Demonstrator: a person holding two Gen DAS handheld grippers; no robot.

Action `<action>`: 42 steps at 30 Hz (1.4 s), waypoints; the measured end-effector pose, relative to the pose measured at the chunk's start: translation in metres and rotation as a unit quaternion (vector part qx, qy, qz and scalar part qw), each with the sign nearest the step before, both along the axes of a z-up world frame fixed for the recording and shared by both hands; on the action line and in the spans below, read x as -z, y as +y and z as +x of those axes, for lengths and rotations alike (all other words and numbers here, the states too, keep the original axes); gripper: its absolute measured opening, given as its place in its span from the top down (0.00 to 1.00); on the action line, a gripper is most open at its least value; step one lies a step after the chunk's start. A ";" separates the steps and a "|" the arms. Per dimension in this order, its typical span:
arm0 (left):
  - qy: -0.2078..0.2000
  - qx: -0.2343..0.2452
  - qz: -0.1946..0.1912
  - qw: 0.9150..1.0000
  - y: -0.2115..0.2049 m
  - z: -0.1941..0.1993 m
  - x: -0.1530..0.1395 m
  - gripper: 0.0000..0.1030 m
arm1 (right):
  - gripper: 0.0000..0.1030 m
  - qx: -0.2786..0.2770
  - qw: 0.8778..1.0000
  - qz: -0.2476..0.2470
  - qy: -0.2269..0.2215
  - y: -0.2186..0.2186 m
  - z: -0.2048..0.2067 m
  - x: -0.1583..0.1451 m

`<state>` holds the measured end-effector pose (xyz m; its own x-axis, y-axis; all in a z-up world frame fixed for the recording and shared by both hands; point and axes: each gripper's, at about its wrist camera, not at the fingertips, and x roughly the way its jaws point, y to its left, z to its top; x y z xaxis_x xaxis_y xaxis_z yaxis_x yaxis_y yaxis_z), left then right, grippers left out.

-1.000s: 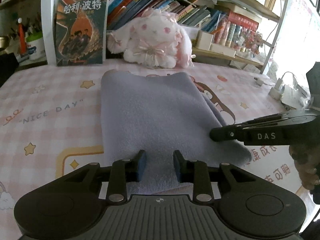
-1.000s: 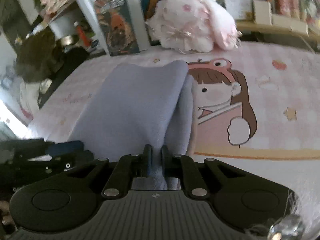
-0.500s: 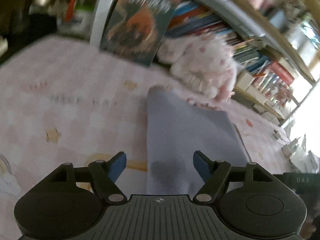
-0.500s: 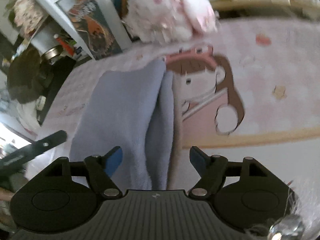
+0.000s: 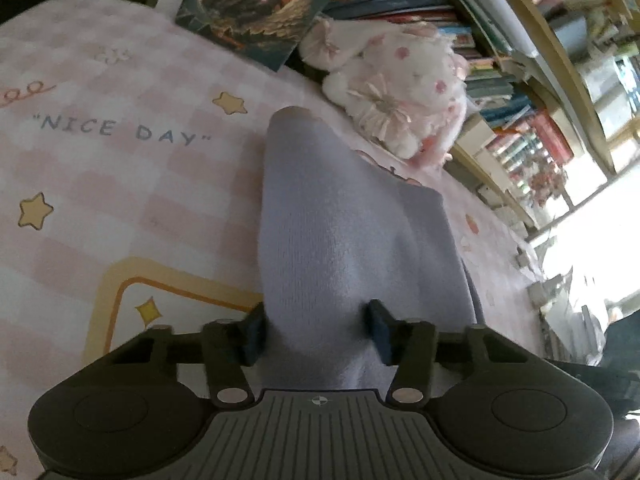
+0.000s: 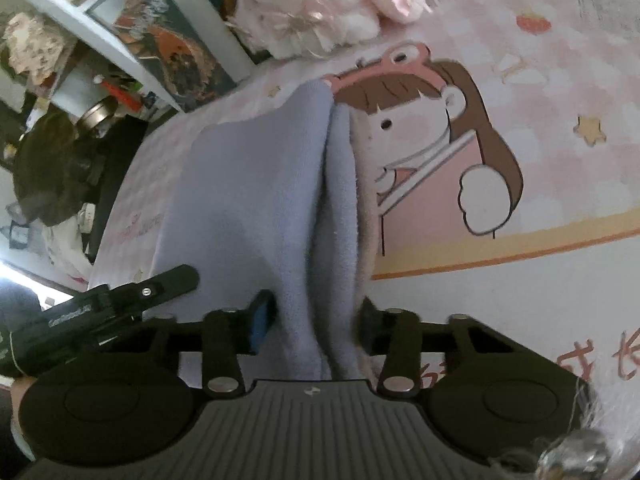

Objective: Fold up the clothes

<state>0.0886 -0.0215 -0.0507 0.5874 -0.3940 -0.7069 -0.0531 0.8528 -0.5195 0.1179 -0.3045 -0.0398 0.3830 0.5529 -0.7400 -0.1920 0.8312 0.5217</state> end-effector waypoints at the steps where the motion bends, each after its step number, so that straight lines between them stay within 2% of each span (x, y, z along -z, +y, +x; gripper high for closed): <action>1: 0.001 0.008 0.006 1.000 -0.003 -0.003 -0.003 0.57 | 0.73 -0.006 1.000 -0.007 -0.015 0.000 -0.004 -0.005; 3: 0.006 0.021 0.015 1.000 -0.008 -0.010 -0.008 0.57 | 0.74 -0.020 0.999 -0.023 -0.031 0.001 -0.012 -0.012; 5: 0.016 0.032 0.013 0.999 -0.013 -0.018 -0.011 0.57 | 0.74 -0.030 0.999 -0.034 -0.030 -0.002 -0.022 -0.013; 12: 0.059 0.051 -0.016 0.997 -0.022 -0.052 -0.007 0.55 | 0.72 -0.042 0.999 -0.026 0.023 -0.027 -0.052 -0.012; 15: 0.059 0.040 -0.026 0.997 -0.022 -0.056 -0.002 0.48 | 0.61 -0.046 0.998 -0.026 0.038 -0.033 -0.058 -0.008; 19: 0.055 0.022 -0.040 0.997 -0.024 -0.054 0.007 0.38 | 0.53 -0.047 0.998 -0.015 0.043 -0.039 -0.056 -0.001; 21: 0.052 0.015 -0.048 0.997 -0.026 -0.055 0.011 0.38 | 0.51 -0.052 0.998 -0.011 0.046 -0.038 -0.054 0.003; 24: 0.047 0.003 -0.038 0.998 -0.033 -0.057 0.009 0.40 | 0.50 -0.059 0.997 0.003 0.048 -0.038 -0.050 0.008; 26: 0.045 -0.007 -0.033 0.998 -0.035 -0.057 0.007 0.47 | 0.57 -0.066 0.997 0.010 0.045 -0.037 -0.048 0.009; 28: 0.036 -0.011 -0.022 0.999 -0.038 -0.060 0.003 0.53 | 0.66 -0.079 0.996 0.008 0.027 -0.035 -0.050 0.006; 31: 0.004 -0.013 -0.004 1.000 -0.046 -0.068 -0.011 0.56 | 0.73 -0.098 0.995 -0.003 -0.030 -0.036 -0.060 -0.008; 35: -0.038 -0.026 0.009 0.999 -0.057 -0.079 -0.029 0.56 | 0.75 -0.110 0.990 -0.004 -0.082 -0.042 -0.068 -0.024; 42: -0.078 -0.027 0.034 0.996 -0.066 -0.083 -0.057 0.56 | 0.75 -0.125 0.983 -0.007 -0.132 -0.049 -0.073 -0.045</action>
<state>0.0057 -0.0874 0.0067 0.7116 -0.3138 -0.6287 -0.0221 0.8843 -0.4665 0.0448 -0.3535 0.0048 0.4161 0.6445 -0.6415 -0.5178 0.7478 0.4154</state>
